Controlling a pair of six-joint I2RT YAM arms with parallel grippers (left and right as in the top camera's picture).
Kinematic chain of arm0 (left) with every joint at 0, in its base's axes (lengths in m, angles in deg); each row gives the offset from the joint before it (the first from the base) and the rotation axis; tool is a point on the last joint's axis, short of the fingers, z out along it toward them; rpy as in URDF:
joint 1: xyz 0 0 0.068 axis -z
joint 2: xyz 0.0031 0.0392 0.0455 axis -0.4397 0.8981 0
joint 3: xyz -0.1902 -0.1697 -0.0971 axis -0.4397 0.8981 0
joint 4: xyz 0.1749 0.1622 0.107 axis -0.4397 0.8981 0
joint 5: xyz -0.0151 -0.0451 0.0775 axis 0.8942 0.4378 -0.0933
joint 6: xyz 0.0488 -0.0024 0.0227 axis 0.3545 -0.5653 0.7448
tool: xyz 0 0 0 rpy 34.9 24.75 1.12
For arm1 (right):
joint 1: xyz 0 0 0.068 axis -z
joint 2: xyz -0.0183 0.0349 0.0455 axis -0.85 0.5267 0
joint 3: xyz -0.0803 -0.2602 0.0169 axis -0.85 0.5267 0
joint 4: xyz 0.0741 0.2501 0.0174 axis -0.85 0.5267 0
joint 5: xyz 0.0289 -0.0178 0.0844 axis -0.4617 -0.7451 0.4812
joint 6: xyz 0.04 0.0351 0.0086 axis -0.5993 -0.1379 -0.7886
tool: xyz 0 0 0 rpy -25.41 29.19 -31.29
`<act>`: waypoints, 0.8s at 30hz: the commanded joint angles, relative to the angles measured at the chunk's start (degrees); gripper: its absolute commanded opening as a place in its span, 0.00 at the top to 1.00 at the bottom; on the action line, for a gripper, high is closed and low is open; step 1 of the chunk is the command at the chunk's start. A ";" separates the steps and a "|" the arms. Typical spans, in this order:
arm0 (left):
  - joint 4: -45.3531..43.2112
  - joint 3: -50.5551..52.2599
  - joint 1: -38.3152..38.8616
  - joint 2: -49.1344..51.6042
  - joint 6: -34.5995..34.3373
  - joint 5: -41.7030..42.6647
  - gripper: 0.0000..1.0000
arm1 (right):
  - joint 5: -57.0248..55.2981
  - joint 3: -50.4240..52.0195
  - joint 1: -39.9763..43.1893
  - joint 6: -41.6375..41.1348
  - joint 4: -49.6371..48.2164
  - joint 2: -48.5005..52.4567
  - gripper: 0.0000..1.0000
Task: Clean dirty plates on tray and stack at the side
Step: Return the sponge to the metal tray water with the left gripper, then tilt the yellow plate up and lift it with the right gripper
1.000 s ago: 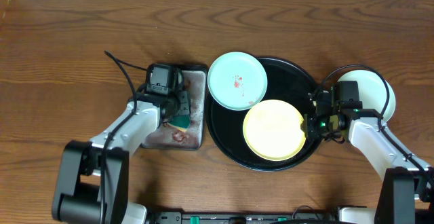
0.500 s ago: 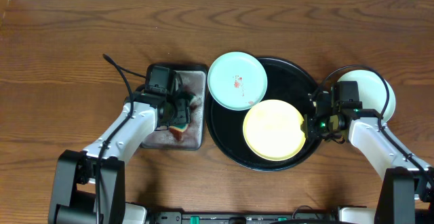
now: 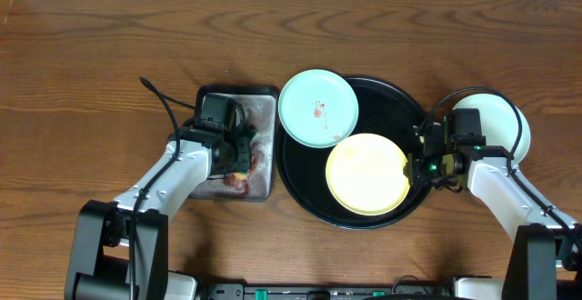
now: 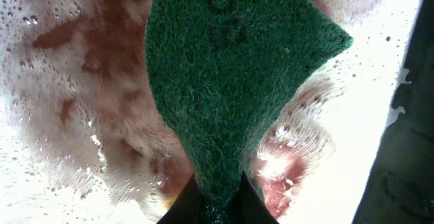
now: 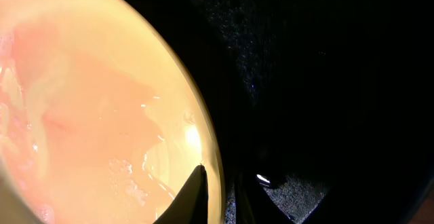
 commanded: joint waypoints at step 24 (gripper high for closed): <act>4.44 -2.03 -0.24 -3.34 0.37 3.74 0.33 | -5.38 -4.28 0.04 1.03 2.89 -12.24 0.99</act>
